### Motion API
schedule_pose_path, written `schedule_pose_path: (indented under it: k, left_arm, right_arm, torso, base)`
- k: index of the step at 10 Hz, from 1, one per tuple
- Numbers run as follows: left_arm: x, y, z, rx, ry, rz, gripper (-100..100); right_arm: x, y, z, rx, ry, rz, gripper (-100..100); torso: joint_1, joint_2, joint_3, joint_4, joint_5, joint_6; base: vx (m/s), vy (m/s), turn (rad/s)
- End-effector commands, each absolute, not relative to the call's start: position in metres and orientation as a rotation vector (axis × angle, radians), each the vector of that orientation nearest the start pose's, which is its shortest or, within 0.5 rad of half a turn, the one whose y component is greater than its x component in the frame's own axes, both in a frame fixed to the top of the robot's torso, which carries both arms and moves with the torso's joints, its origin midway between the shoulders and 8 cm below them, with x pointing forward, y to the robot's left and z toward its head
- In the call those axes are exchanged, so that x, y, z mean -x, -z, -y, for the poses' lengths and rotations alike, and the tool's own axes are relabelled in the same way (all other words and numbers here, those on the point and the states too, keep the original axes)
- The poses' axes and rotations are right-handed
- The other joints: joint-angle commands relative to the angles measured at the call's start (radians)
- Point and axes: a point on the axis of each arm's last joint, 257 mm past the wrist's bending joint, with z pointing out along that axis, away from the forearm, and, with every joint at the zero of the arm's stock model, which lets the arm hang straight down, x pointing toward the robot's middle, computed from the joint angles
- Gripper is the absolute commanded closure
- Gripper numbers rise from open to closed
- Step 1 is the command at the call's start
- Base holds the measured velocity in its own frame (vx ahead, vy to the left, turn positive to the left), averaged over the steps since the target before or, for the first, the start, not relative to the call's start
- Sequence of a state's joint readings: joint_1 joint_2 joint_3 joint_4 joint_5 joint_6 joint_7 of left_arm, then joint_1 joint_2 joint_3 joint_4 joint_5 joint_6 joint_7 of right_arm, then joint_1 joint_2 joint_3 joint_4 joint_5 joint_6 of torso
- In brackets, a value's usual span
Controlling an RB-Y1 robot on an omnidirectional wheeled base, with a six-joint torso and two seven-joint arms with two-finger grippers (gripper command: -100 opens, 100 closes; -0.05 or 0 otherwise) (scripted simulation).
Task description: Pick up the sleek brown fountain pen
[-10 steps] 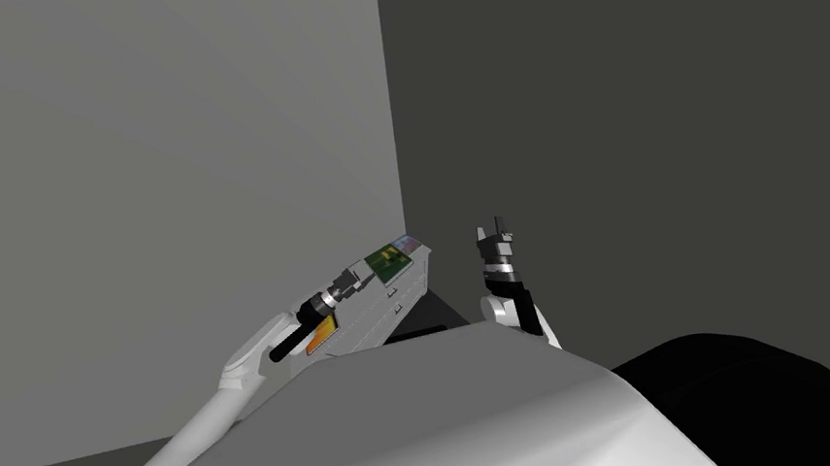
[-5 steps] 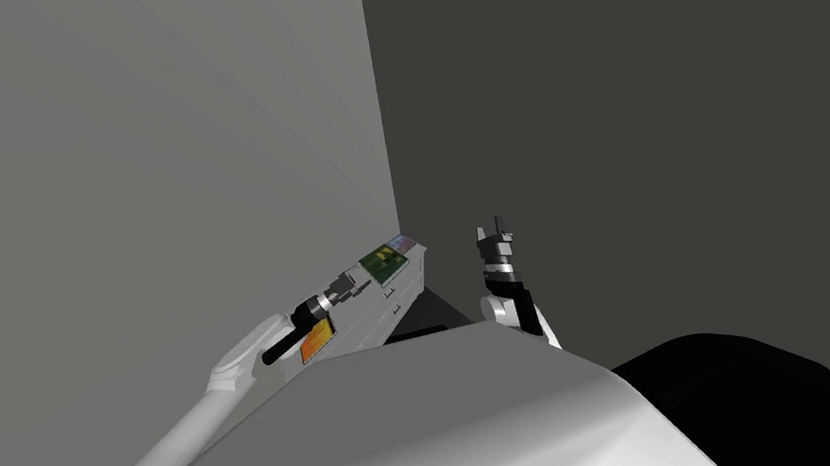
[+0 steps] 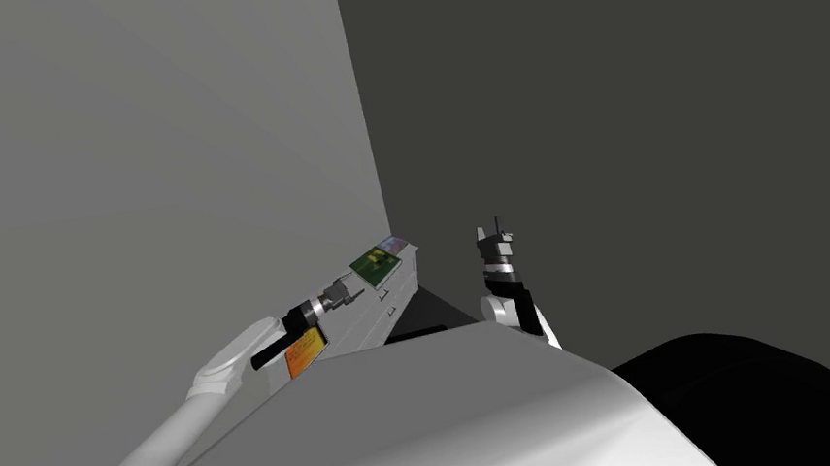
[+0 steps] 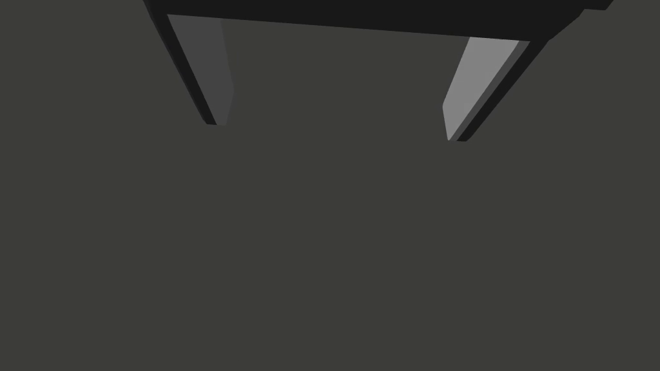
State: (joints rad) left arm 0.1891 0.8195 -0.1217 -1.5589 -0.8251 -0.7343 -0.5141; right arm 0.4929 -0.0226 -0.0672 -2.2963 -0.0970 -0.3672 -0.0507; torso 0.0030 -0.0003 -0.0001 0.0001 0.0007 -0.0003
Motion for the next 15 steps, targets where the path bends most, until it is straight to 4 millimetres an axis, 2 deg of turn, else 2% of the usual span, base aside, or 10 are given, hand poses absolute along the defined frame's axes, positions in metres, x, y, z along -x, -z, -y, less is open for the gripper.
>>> schedule_pose_path:
  k: [1, 5, 6, 7, 10, 11, 12, 13, 14, 15]
  left_arm:
    - [-0.399, 0.277, -0.275, -1.039, 0.245, -1.548, -100]
    - [-0.39, 0.308, -0.308, -1.17, 0.15, -1.599, -100]
    - [-0.384, 0.323, -0.326, -1.232, 0.109, -1.625, -100]
    - [-0.384, 0.324, -0.326, -1.238, 0.106, -1.625, -100]
    - [-0.368, 0.352, -0.363, -1.365, 0.032, -1.677, -100]
    - [-0.368, 0.353, -0.364, -1.376, 0.028, -1.678, -100]
    - [-0.359, 0.365, -0.383, -1.436, -0.003, -1.703, -100]
    - [-0.358, 0.367, -0.384, -1.445, -0.007, -1.704, -100]
    - [-0.348, 0.378, -0.402, -1.504, -0.033, -1.73, -100]
    - [-0.347, 0.379, -0.403, -1.515, -0.037, -1.731, -100]
  right_arm:
    - [-0.357, -0.01, 0.313, -0.802, -1.323, -0.624, 0]
    - [-0.357, -0.01, 0.313, -0.802, -1.323, -0.624, 0]
    - [-0.357, -0.01, 0.313, -0.802, -1.323, -0.624, 0]
    - [-0.357, -0.01, 0.313, -0.802, -1.323, -0.624, 0]
    - [-0.357, -0.01, 0.313, -0.802, -1.323, -0.624, 0]
    - [-0.357, -0.01, 0.313, -0.802, -1.323, -0.624, 0]
    - [-0.357, -0.01, 0.313, -0.802, -1.323, -0.624, 0]
    - [-0.357, -0.01, 0.313, -0.802, -1.323, -0.624, 0]
    - [-0.357, -0.01, 0.313, -0.802, -1.322, -0.624, 0]
    - [-0.357, -0.01, 0.313, -0.802, -1.323, -0.624, 0]
  torso:
    - [0.0, 0.0, 0.0, 0.0, 0.0, 0.0]
    - [0.0, -0.002, -0.001, 0.0, 0.0, 0.0]
    - [0.0, -0.002, -0.001, 0.0, 0.0, -0.001]
    - [0.0, -0.002, -0.001, 0.0, 0.0, -0.001]
    - [0.0, -0.002, -0.001, 0.0, 0.0, -0.001]
    - [0.0, -0.002, -0.001, 0.0, 0.0, 0.0]
    - [0.0, -0.002, -0.001, 0.0, 0.0, -0.001]
    - [0.0, -0.002, -0.001, 0.0, 0.0, 0.0]
    - [0.0, -0.002, -0.001, 0.0, 0.0, -0.001]
    - [0.0, -0.002, -0.001, 0.0, 0.0, 0.0]
  base:
    - [-0.011, 0.024, -0.081]
    - [0.0, 0.012, -0.14]
    - [0.005, 0.011, -0.184]
    - [0.002, 0.012, -0.104]
    - [0.003, 0.013, -0.176]
    - [0.002, 0.016, -0.107]
    - [0.005, 0.014, -0.215]
    - [0.005, 0.016, -0.116]
    - [0.006, 0.013, -0.227]
    - [0.006, 0.019, -0.102]
